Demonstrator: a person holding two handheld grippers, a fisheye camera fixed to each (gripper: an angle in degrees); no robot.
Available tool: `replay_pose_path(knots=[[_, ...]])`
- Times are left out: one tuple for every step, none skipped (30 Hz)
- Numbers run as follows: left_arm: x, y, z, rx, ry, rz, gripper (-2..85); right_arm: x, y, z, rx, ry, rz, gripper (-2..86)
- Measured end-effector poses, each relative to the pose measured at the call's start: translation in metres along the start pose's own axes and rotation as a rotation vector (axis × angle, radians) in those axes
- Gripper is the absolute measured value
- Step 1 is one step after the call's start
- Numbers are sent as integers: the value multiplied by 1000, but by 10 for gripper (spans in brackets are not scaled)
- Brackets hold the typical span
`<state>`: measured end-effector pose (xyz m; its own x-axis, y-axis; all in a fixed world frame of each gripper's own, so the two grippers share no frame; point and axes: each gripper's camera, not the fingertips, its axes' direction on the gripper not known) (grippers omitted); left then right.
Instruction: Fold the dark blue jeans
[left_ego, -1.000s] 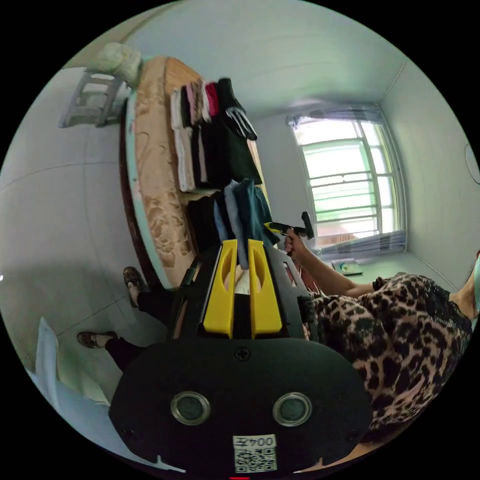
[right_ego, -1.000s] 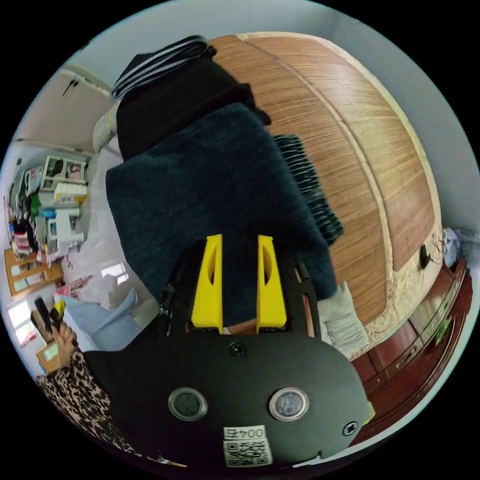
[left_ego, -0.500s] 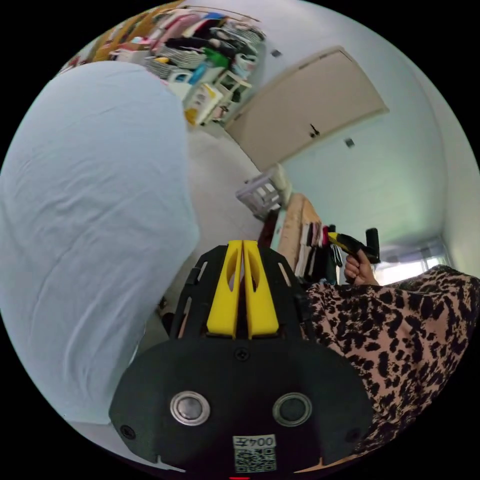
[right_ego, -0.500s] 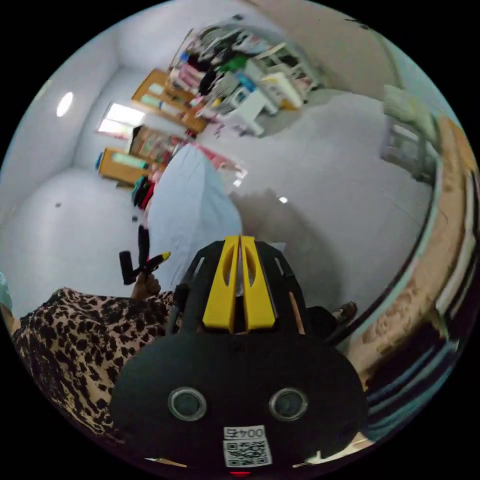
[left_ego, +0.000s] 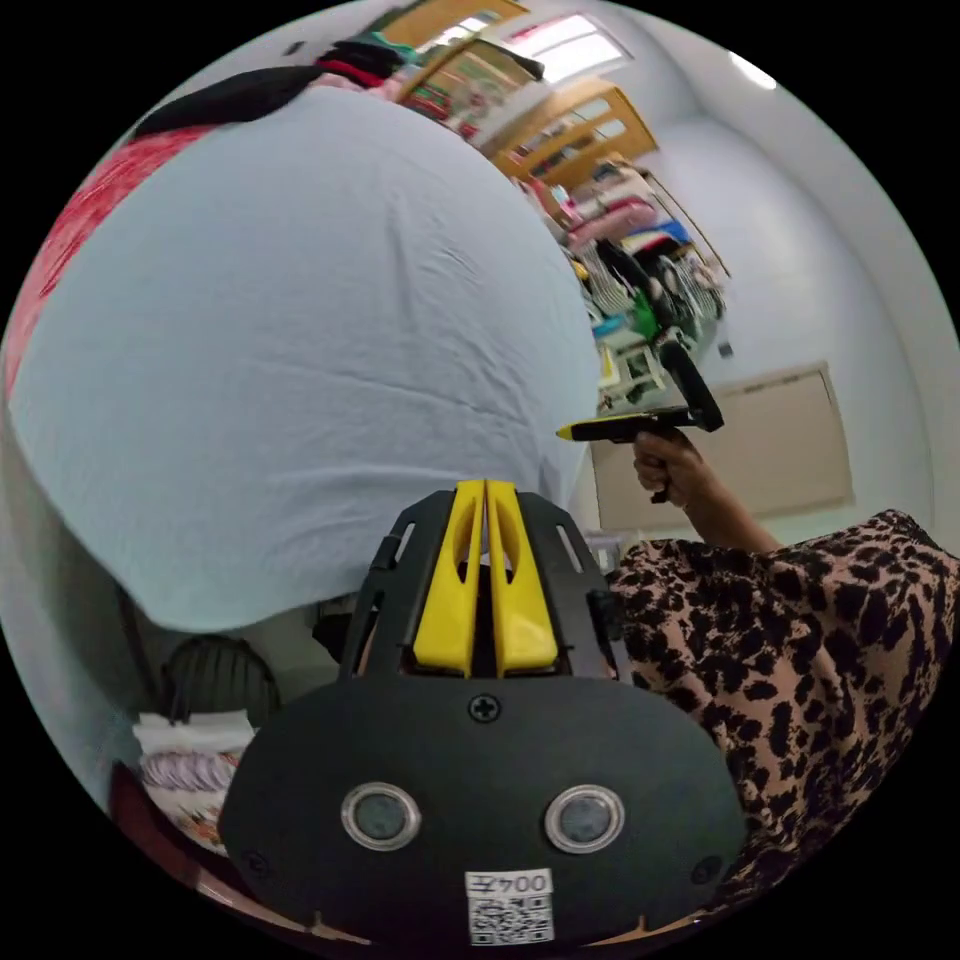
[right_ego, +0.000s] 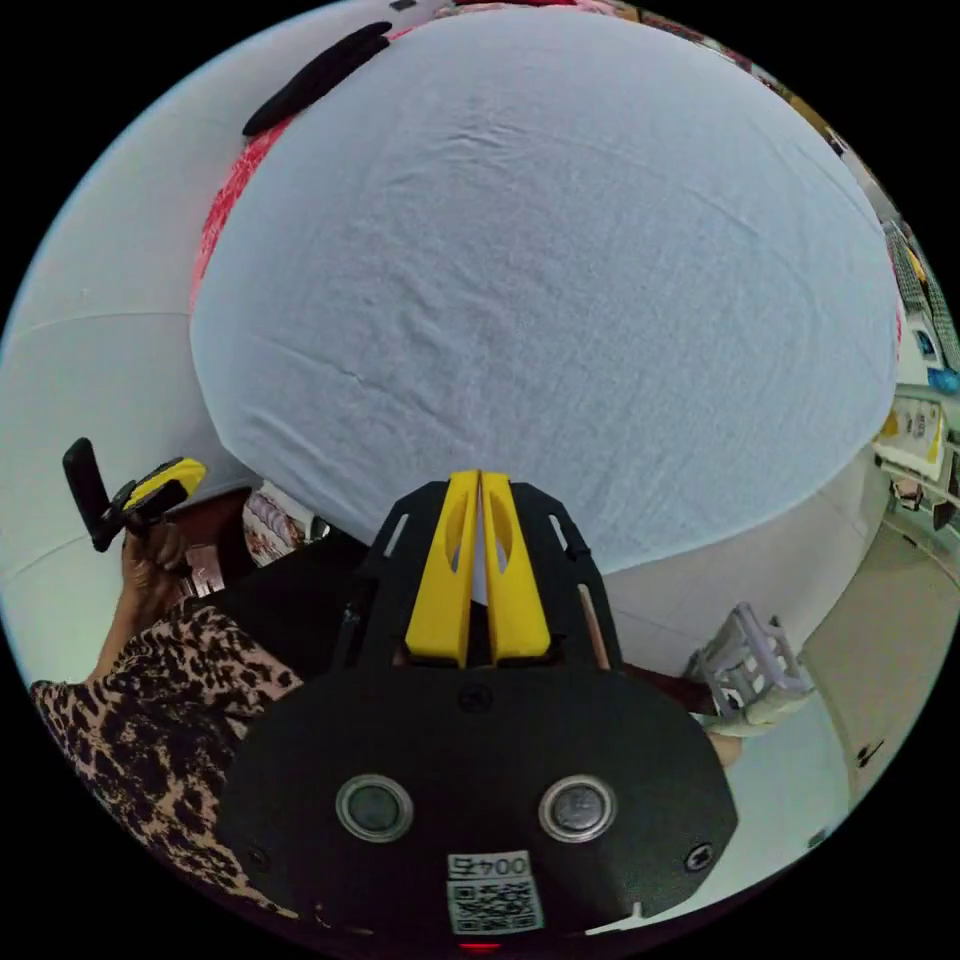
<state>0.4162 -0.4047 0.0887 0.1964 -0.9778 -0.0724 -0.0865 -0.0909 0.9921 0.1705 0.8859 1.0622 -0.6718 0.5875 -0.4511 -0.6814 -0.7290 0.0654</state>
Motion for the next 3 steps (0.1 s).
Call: replay_pose_path(knots=[[-2, 13, -20, 40, -18, -62, 1, -9, -12, -3, -50, 14, -31, -7], [-2, 28, -39, 90, -36, -128, 1, -13, -17, -5, -74, 15, -47, -7], [-1, 35, -48, 116, -44, -159, 1, -20, -25, -8, -116, 18, -74, -7]])
